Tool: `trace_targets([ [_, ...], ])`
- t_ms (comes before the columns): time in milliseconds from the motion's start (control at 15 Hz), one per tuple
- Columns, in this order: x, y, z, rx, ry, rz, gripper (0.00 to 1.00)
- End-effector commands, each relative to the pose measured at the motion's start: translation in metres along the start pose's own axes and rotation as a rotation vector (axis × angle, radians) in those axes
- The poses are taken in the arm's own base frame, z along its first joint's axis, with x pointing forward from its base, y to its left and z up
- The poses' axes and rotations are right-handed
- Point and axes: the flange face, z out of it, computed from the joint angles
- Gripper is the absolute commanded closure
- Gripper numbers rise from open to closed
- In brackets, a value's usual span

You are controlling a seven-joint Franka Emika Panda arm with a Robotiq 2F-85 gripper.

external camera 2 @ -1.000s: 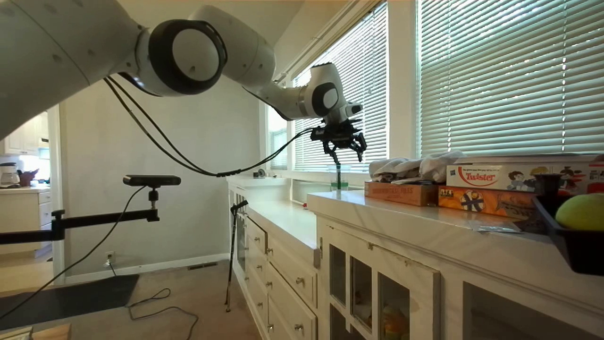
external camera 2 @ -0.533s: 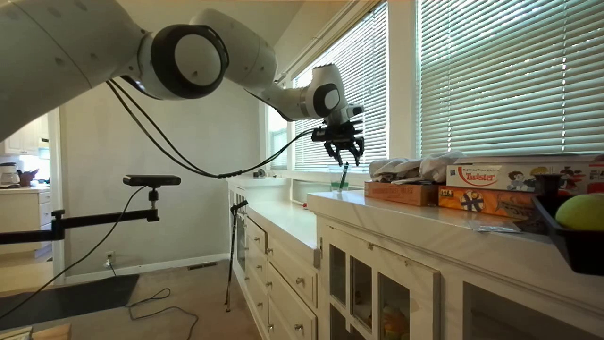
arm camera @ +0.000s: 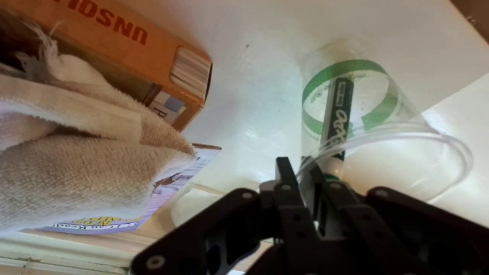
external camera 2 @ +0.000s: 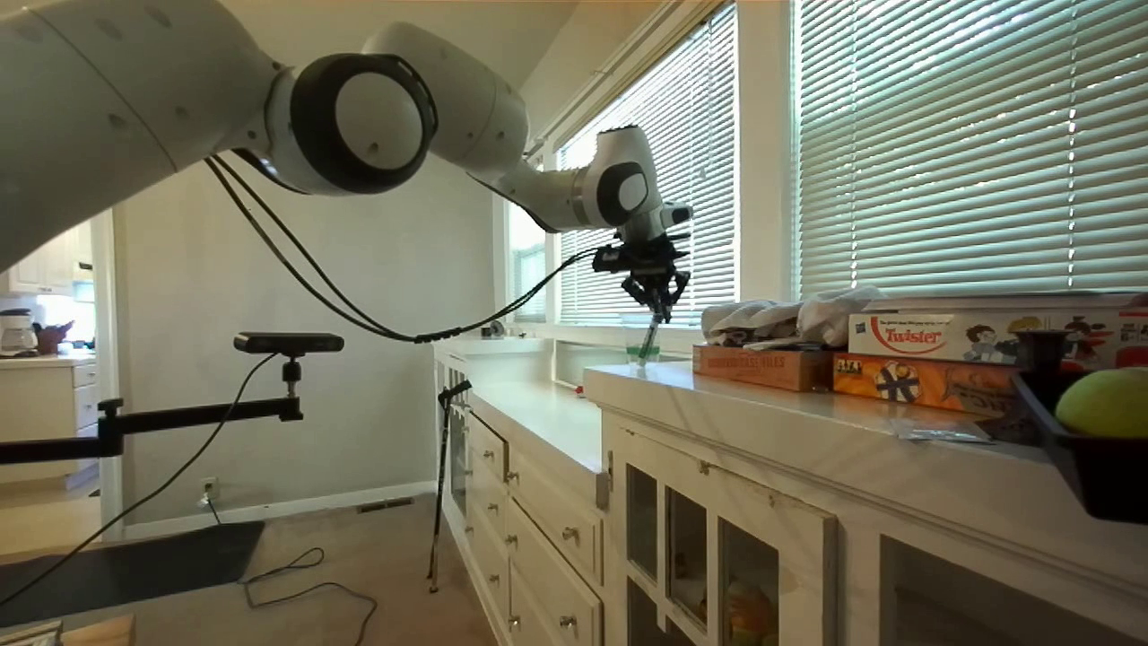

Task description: Put the clear cup on to of the white box.

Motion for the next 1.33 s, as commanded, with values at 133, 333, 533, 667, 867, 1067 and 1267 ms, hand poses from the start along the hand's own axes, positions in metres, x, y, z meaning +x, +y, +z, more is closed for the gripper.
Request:
trace_targets([
  [133,0.009,-0.002,-0.007,0.007,0.007,-0.006,0.98],
  [333,0.015,0.004,-0.023,-0.007,0.024,0.014,0.98],
  [533,0.018,0.025,-0.038,-0.015,0.062,0.097,0.98],
  [667,0.019,0.044,-0.050,-0.024,0.092,0.180,0.98],
  [867,0.018,0.078,-0.069,-0.040,0.158,0.327,0.98],
  [1067,0.021,0.107,-0.105,-0.077,0.266,0.444,0.98],
  [1267,0.025,0.130,-0.144,-0.121,0.392,0.543,0.98],
])
